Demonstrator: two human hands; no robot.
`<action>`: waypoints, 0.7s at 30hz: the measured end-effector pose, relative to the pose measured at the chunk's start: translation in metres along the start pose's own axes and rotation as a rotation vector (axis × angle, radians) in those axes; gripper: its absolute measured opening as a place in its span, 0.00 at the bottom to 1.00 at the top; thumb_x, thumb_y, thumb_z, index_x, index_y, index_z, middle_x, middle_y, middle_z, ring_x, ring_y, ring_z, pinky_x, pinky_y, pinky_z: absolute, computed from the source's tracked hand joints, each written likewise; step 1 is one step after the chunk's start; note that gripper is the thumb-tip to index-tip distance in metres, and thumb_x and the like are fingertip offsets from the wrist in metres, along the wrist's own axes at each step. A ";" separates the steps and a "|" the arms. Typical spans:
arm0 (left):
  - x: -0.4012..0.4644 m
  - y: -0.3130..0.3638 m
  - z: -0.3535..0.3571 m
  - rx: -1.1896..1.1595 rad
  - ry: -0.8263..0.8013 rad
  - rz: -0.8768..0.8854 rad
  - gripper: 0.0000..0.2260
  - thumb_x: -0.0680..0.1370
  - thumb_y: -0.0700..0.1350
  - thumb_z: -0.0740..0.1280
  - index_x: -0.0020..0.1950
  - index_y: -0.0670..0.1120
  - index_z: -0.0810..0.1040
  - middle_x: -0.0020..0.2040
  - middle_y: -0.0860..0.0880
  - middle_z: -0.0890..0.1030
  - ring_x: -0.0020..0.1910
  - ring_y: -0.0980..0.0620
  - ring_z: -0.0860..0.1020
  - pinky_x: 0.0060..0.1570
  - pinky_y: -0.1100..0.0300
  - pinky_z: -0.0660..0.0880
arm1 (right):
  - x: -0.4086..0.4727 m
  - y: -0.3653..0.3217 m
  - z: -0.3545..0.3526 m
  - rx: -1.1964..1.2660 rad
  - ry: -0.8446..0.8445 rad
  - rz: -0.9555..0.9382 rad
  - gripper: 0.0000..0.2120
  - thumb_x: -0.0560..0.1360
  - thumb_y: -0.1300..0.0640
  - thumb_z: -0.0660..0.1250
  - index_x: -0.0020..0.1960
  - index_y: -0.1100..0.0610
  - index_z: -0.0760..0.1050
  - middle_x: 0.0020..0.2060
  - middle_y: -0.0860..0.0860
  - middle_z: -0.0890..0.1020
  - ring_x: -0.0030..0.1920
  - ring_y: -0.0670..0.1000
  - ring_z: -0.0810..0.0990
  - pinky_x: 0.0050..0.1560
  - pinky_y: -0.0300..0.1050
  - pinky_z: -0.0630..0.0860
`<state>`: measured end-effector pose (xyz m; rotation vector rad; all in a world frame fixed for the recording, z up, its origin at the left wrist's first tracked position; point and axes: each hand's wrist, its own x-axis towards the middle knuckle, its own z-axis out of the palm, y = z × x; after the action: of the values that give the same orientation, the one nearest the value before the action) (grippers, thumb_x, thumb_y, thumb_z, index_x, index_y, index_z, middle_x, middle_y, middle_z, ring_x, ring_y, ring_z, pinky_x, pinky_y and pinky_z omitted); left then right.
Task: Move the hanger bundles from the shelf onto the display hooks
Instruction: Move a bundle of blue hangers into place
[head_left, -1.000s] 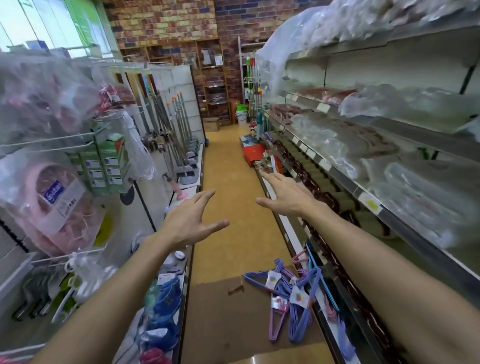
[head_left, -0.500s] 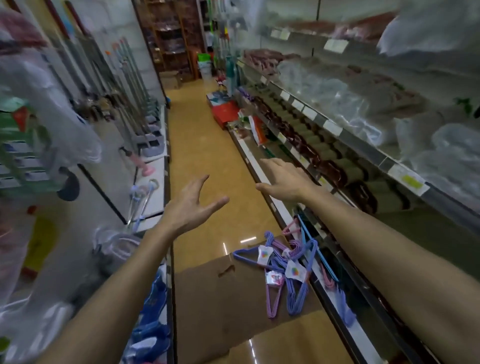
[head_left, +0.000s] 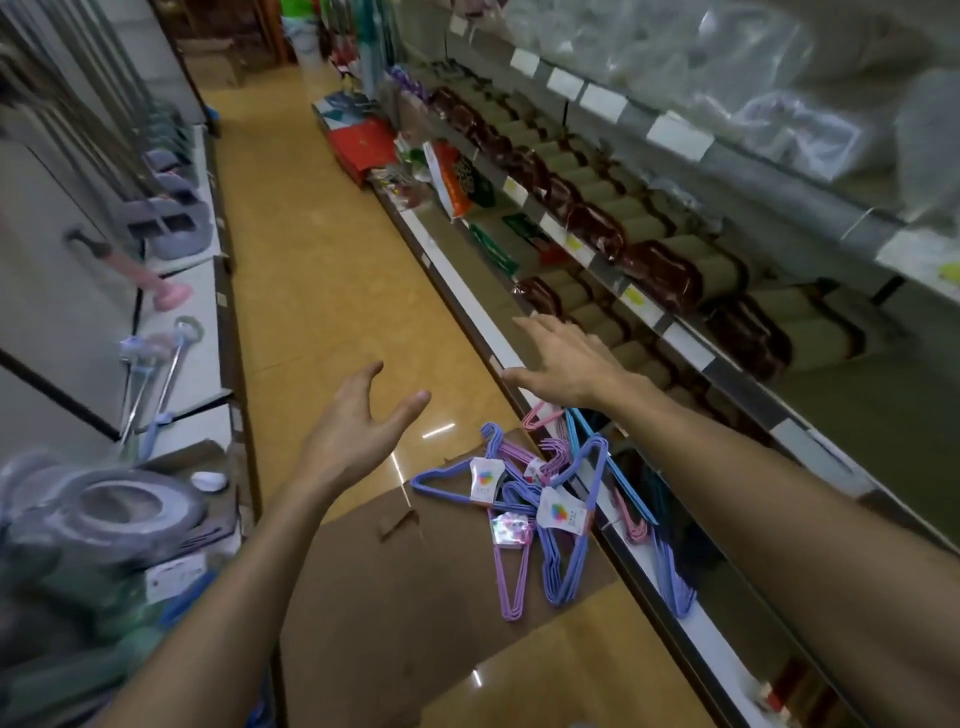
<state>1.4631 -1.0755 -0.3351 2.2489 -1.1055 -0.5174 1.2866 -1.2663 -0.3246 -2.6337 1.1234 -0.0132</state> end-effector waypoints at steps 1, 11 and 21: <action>0.003 -0.009 0.018 0.009 0.002 -0.005 0.41 0.72 0.72 0.60 0.79 0.51 0.58 0.78 0.50 0.63 0.75 0.49 0.64 0.69 0.44 0.67 | 0.005 0.008 0.016 -0.007 0.000 0.000 0.37 0.77 0.37 0.63 0.80 0.50 0.53 0.79 0.51 0.58 0.76 0.57 0.60 0.72 0.62 0.59; 0.025 -0.130 0.187 0.183 0.103 0.065 0.40 0.73 0.72 0.60 0.79 0.52 0.57 0.78 0.50 0.62 0.74 0.49 0.65 0.68 0.42 0.68 | 0.052 0.083 0.208 0.023 0.142 -0.057 0.37 0.77 0.36 0.62 0.79 0.50 0.55 0.78 0.51 0.61 0.75 0.57 0.63 0.73 0.60 0.62; 0.056 -0.251 0.335 0.331 0.158 0.153 0.41 0.71 0.74 0.59 0.78 0.53 0.58 0.77 0.50 0.64 0.73 0.48 0.67 0.66 0.44 0.71 | 0.069 0.142 0.389 -0.031 0.174 -0.088 0.36 0.78 0.40 0.63 0.79 0.50 0.54 0.78 0.52 0.60 0.75 0.57 0.62 0.72 0.61 0.60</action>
<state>1.4535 -1.1055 -0.7566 2.4063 -1.3459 -0.0959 1.2799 -1.3119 -0.7414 -2.7511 1.0667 -0.2484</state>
